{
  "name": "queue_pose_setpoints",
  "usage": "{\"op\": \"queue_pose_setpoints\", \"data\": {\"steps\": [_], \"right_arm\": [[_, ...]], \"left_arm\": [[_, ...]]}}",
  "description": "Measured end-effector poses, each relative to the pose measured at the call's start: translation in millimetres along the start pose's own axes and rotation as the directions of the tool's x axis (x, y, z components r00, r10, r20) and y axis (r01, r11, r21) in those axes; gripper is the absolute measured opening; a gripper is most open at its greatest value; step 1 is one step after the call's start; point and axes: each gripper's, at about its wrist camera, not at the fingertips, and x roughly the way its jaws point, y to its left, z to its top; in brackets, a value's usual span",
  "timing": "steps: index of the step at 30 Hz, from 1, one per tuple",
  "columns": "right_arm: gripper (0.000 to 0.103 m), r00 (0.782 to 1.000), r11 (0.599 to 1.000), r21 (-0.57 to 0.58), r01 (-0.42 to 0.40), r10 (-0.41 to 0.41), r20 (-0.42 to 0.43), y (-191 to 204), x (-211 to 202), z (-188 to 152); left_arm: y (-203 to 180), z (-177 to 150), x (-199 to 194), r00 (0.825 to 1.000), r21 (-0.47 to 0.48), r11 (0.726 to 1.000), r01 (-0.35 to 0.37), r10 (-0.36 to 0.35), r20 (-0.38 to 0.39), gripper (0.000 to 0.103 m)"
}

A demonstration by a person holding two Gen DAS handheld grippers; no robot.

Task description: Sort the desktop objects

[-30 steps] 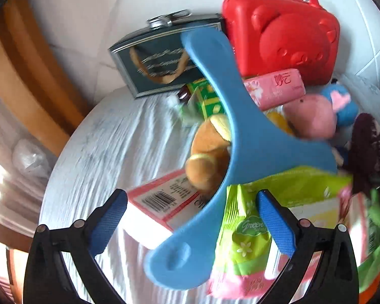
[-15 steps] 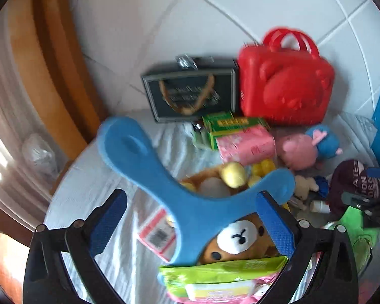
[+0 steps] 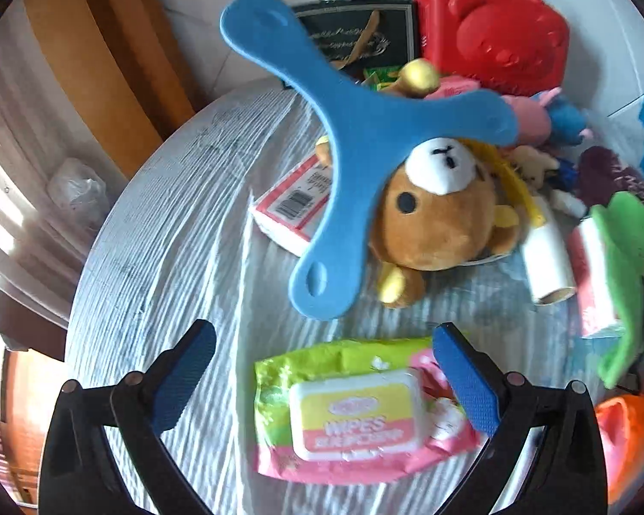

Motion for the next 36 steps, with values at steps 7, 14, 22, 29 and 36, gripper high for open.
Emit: {"op": "queue_pose_setpoints", "data": {"steps": [7,14,22,29,36], "right_arm": [[0.103,0.999,0.999,-0.04,-0.025,0.024,-0.024,-6,-14,-50],[0.103,0.992,0.982,-0.154,-0.113,0.102,-0.077,4,-10,-84],[0.103,0.984,0.985,-0.133,-0.107,0.086,-0.158,6,10,-106],[0.103,0.948,0.99,-0.138,-0.043,-0.003,-0.318,19,37,-124],[0.103,0.987,0.999,0.042,0.031,-0.023,-0.162,5,54,-76]], "left_arm": [[-87,-50,-62,0.967,0.039,0.968,0.246,-0.248,0.051,0.103],[-106,-91,-58,0.989,0.06,0.987,0.146,-0.146,-0.013,0.103],[-8,-107,-22,0.996,-0.097,0.995,-0.007,-0.001,-0.088,0.103],[22,-105,17,0.982,0.004,0.999,0.05,-0.049,-0.181,0.103],[6,-79,45,0.98,0.065,0.989,0.136,-0.125,-0.157,0.103]]}}
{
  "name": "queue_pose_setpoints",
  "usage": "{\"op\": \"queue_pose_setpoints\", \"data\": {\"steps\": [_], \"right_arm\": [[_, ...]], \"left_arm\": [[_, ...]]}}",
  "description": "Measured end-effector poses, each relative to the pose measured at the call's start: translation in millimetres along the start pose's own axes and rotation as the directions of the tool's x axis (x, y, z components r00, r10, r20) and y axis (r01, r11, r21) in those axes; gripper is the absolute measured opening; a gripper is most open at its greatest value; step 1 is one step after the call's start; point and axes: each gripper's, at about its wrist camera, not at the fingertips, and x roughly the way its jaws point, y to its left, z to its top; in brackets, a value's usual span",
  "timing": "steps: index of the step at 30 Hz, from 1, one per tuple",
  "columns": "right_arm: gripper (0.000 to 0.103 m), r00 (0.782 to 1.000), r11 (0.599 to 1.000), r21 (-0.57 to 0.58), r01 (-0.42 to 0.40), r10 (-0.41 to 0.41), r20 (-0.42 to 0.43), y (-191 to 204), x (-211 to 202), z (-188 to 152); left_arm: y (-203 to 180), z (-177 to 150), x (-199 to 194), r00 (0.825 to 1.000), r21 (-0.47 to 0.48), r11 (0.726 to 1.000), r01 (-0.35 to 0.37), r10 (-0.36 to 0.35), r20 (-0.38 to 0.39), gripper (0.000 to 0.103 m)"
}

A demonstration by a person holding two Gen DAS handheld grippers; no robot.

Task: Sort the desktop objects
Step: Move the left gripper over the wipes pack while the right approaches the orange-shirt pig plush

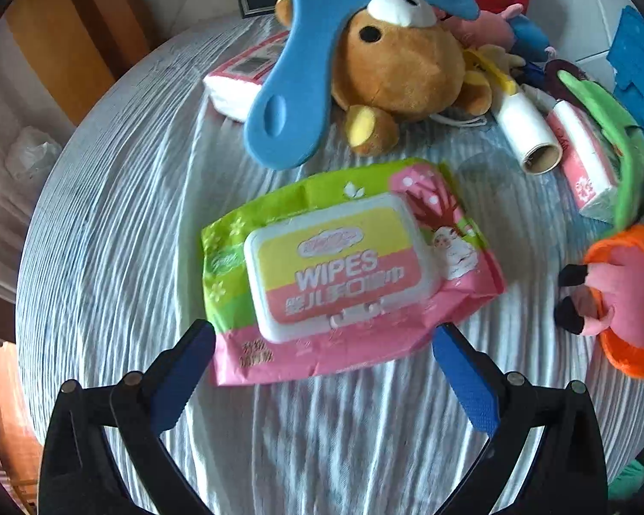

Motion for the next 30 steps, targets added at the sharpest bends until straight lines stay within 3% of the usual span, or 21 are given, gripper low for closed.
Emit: {"op": "queue_pose_setpoints", "data": {"steps": [4,7,10,13,16,23,26,30], "right_arm": [[0.103,0.996,0.995,0.089,0.038,-0.044,0.076,0,-16,29],[0.103,0.997,0.994,0.105,0.027,-0.034,0.066,11,-25,26],[0.103,1.0,0.991,0.132,-0.001,-0.003,0.031,13,-26,11],[0.103,1.0,0.983,0.184,0.013,-0.01,-0.013,12,-25,-5],[0.103,0.999,0.971,0.24,0.009,0.004,-0.052,7,-26,-20],[0.103,0.997,0.954,0.3,-0.002,0.026,-0.077,-3,-51,-47],[0.103,0.994,0.958,0.288,-0.016,0.047,-0.102,0,-48,-53],[0.103,0.99,0.978,0.207,-0.007,0.036,-0.136,18,-42,-50]], "left_arm": [[-15,19,0,0.999,0.163,0.986,-0.024,0.019,0.036,0.103],[-12,30,8,0.999,0.261,0.965,-0.034,0.027,0.032,0.103],[-1,46,21,1.0,0.288,0.958,-0.004,0.003,0.004,0.103],[13,61,41,0.995,0.24,0.966,0.1,-0.09,-0.051,0.103],[35,61,57,0.982,0.11,0.981,0.159,-0.146,-0.119,0.103],[96,9,37,0.987,-0.071,0.997,0.018,-0.029,-0.155,0.103],[111,-6,18,0.99,-0.076,0.995,-0.059,0.048,-0.134,0.103],[114,-29,-15,0.996,-0.014,1.0,-0.021,0.019,-0.093,0.103]]}}
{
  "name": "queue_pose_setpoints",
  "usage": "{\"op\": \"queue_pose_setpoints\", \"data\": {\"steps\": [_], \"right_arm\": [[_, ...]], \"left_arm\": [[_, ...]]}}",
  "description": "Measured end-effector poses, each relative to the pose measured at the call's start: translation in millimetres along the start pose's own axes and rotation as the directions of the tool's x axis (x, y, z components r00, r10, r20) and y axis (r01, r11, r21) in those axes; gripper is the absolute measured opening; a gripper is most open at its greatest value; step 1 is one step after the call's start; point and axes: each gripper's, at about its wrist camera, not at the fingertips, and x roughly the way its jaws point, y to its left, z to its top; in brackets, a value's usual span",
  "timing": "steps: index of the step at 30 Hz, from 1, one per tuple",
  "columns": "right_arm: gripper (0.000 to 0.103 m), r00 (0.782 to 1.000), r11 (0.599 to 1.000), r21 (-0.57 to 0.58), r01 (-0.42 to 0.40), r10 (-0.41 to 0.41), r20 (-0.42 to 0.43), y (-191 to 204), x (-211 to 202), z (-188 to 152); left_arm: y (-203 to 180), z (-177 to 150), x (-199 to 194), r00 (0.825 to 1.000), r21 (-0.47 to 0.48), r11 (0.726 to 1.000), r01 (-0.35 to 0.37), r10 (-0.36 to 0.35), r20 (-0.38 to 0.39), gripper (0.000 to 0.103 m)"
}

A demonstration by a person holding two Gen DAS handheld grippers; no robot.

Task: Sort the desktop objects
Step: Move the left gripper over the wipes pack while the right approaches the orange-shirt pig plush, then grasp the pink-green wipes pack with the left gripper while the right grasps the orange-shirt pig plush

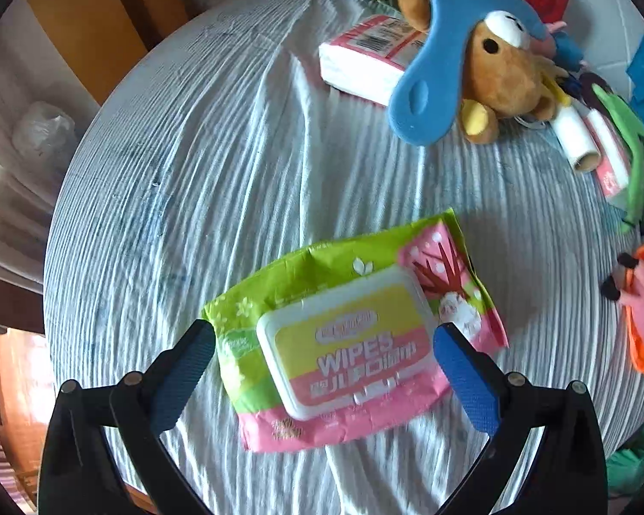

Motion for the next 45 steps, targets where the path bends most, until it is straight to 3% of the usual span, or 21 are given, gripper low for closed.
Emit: {"op": "queue_pose_setpoints", "data": {"steps": [4,7,11,13,15,16,18,22,25,28,31,34,36,38,40,45], "right_arm": [[0.103,0.999,1.0,-0.028,0.011,-0.012,-0.041,11,15,5],[0.103,0.998,1.0,-0.026,0.006,-0.008,-0.062,12,27,10],[0.103,1.0,1.0,-0.01,-0.014,0.014,0.013,8,20,32],[0.103,0.994,0.998,0.004,0.063,-0.063,0.087,5,10,49],[0.103,0.975,0.982,0.029,0.189,-0.191,0.114,-2,9,66],[0.103,0.975,0.98,0.045,0.195,-0.199,0.102,-5,9,71],[0.103,0.983,0.988,0.066,0.136,-0.143,0.112,-9,0,73],[0.103,0.988,0.994,0.057,0.092,-0.098,0.121,-2,-16,57],[0.103,0.996,0.995,0.093,0.029,-0.037,0.084,-5,-16,45],[0.103,0.999,0.983,0.181,-0.018,0.009,0.049,-10,-14,34],[0.103,0.996,0.95,0.301,-0.085,0.085,0.014,-19,-6,27],[0.103,0.978,0.882,0.43,-0.191,0.206,0.012,-25,5,21],[0.103,0.97,0.848,0.481,-0.22,0.24,0.021,-23,10,19],[0.103,0.97,0.834,0.504,-0.224,0.24,0.035,-18,15,22],[0.103,0.978,0.831,0.522,-0.195,0.204,0.04,-16,19,26],[0.103,0.99,0.819,0.559,-0.128,0.139,0.023,-15,34,36]], "left_arm": [[-29,-33,7,0.995,0.214,0.973,-0.084,0.094,-0.038,0.103],[-64,-29,26,0.989,0.268,0.954,-0.132,0.143,-0.023,0.103],[-67,17,33,0.997,0.106,0.991,-0.075,0.071,0.039,0.103],[-54,44,40,0.998,-0.037,0.998,0.045,-0.044,0.035,0.103],[-37,62,43,0.992,-0.15,0.98,0.128,-0.125,0.031,0.103],[-28,69,40,0.988,-0.184,0.971,0.153,-0.149,0.037,0.103],[-17,74,27,0.991,-0.178,0.975,0.132,-0.124,0.059,0.103],[-12,64,10,0.996,0.013,0.996,0.088,-0.088,0.032,0.103],[-16,43,17,0.998,0.151,0.987,0.059,-0.058,-0.014,0.103],[-20,24,29,0.997,0.218,0.974,0.063,-0.051,-0.057,0.103],[-16,16,42,0.995,0.205,0.976,0.067,-0.051,-0.082,0.103],[-8,15,46,0.993,0.145,0.985,0.093,-0.081,-0.086,0.103],[-9,13,42,0.994,0.132,0.987,0.089,-0.079,-0.079,0.103],[-16,8,36,0.993,0.156,0.982,0.104,-0.094,-0.067,0.103],[-21,5,38,0.996,0.172,0.983,0.07,-0.06,-0.066,0.103],[1,13,46,0.992,-0.002,0.994,0.109,-0.109,-0.06,0.103]]}}
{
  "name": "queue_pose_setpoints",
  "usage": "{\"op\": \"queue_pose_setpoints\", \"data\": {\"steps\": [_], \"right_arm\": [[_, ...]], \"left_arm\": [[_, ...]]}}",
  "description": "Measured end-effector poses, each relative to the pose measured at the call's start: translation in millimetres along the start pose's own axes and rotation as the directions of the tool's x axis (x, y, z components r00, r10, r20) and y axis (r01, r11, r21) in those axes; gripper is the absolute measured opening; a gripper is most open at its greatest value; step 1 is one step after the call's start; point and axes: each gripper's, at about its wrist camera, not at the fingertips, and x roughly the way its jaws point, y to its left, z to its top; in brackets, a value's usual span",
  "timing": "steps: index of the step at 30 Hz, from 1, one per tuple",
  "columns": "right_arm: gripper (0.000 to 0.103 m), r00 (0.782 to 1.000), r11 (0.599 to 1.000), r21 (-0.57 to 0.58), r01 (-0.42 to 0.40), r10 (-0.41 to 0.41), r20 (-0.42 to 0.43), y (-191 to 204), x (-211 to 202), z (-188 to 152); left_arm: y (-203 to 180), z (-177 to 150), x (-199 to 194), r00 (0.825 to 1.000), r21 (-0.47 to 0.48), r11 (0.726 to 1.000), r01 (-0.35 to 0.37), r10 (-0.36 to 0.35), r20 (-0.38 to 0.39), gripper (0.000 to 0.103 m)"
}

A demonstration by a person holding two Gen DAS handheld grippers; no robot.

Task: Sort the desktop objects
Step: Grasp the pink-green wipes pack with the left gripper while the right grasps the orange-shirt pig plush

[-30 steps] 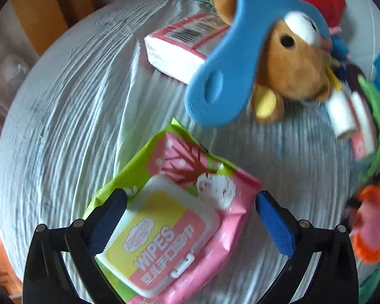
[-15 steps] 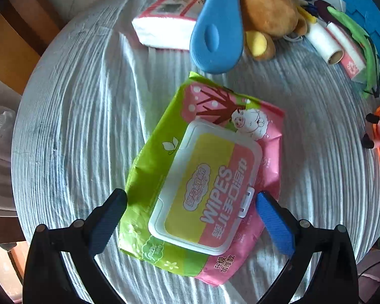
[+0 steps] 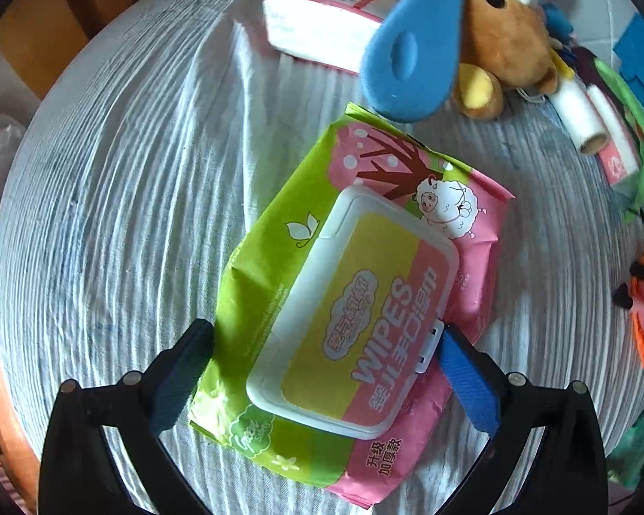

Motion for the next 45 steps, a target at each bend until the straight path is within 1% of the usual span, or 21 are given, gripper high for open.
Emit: {"op": "queue_pose_setpoints", "data": {"steps": [3,5,9,11,15,18,21,24,26,28,31,32,33,34,36,38,40,42,43,44,45], "right_arm": [[0.103,0.997,0.997,-0.04,0.071,-0.071,0.002,10,10,-1],[0.103,0.995,0.991,-0.082,0.101,-0.101,0.005,18,11,-4],[0.103,0.997,0.991,-0.124,0.045,-0.052,-0.059,25,14,-22],[0.103,0.997,0.99,-0.128,0.059,-0.063,-0.034,28,17,-22],[0.103,0.998,0.992,-0.117,0.038,-0.045,-0.054,30,5,-26],[0.103,0.995,0.996,-0.057,-0.07,0.066,-0.08,22,-15,-38],[0.103,0.988,0.991,-0.023,-0.132,0.13,-0.081,26,-22,-46],[0.103,0.994,0.994,-0.008,-0.107,0.106,-0.027,21,-11,-33],[0.103,0.997,0.997,0.042,-0.068,0.07,-0.037,25,10,-23],[0.103,1.0,1.0,0.005,-0.009,0.009,-0.028,32,20,-20],[0.103,0.997,0.982,-0.171,0.075,-0.075,0.004,58,26,-30],[0.098,0.997,0.97,-0.231,0.079,-0.079,0.009,65,24,-37],[0.093,0.998,0.961,-0.266,0.069,-0.069,0.009,69,21,-42],[0.084,0.999,0.952,-0.301,0.048,-0.05,0.003,70,17,-48],[0.08,1.0,0.944,-0.328,0.025,-0.03,-0.008,66,15,-51],[0.083,0.999,0.952,-0.304,-0.011,-0.004,-0.051,56,22,-47],[0.094,0.995,0.949,-0.313,-0.034,0.004,-0.096,55,35,-44],[0.096,0.988,0.949,-0.301,-0.091,0.048,-0.149,49,51,-45],[0.086,0.985,0.951,-0.286,-0.118,0.076,-0.155,48,51,-47],[0.078,0.988,0.944,-0.307,-0.121,0.086,-0.125,50,37,-51],[0.077,0.994,0.933,-0.346,-0.095,0.069,-0.087,54,28,-53]], "left_arm": [[5,1,-1,1.0,-0.051,0.999,-0.011,0.011,0.001,0.103],[6,-1,-3,1.0,-0.078,0.997,-0.016,0.016,-0.011,0.099],[6,-6,-9,1.0,-0.114,0.993,-0.025,0.023,-0.018,0.093],[7,-7,-10,1.0,-0.13,0.991,-0.027,0.025,-0.016,0.093],[8,-16,-15,1.0,-0.155,0.988,-0.02,0.018,-0.017,0.091],[7,-24,-18,1.0,-0.135,0.991,-0.026,0.026,-0.001,0.092],[8,-26,-20,1.0,-0.138,0.99,-0.023,0.024,0.004,0.094],[8,-27,-21,1.0,-0.139,0.99,-0.026,0.026,0.002,0.096],[8,-29,-22,1.0,-0.137,0.99,-0.028,0.029,0.004,0.096],[9,-30,-24,0.999,-0.141,0.99,-0.029,0.03,0.009,0.095],[8,-36,-31,0.999,-0.146,0.989,-0.018,0.023,0.033,0.084],[7,-39,-34,0.999,-0.151,0.988,-0.011,0.017,0.037,0.08],[7,-41,-36,0.999,-0.159,0.987,-0.002,0.009,0.041,0.078],[8,-44,-38,0.999,-0.168,0.986,0.003,0.005,0.047,0.077],[8,-49,-41,0.998,-0.18,0.984,0.005,0.005,0.056,0.074],[8,-52,-44,0.998,-0.196,0.981,0.002,0.01,0.063,0.073],[6,-53,-48,0.997,-0.204,0.979,0.02,-0.005,0.078,0.071],[3,-54,-55,0.995,-0.211,0.977,0.03,-0.01,0.095,0.069],[1,-56,-61,0.994,-0.205,0.978,0.03,-0.008,0.11,0.069],[-1,-57,-68,0.992,-0.2,0.979,0.028,-0.002,0.128,0.068],[-3,-59,-76,0.989,-0.193,0.981,0.021,0.008,0.148,0.068]]}}
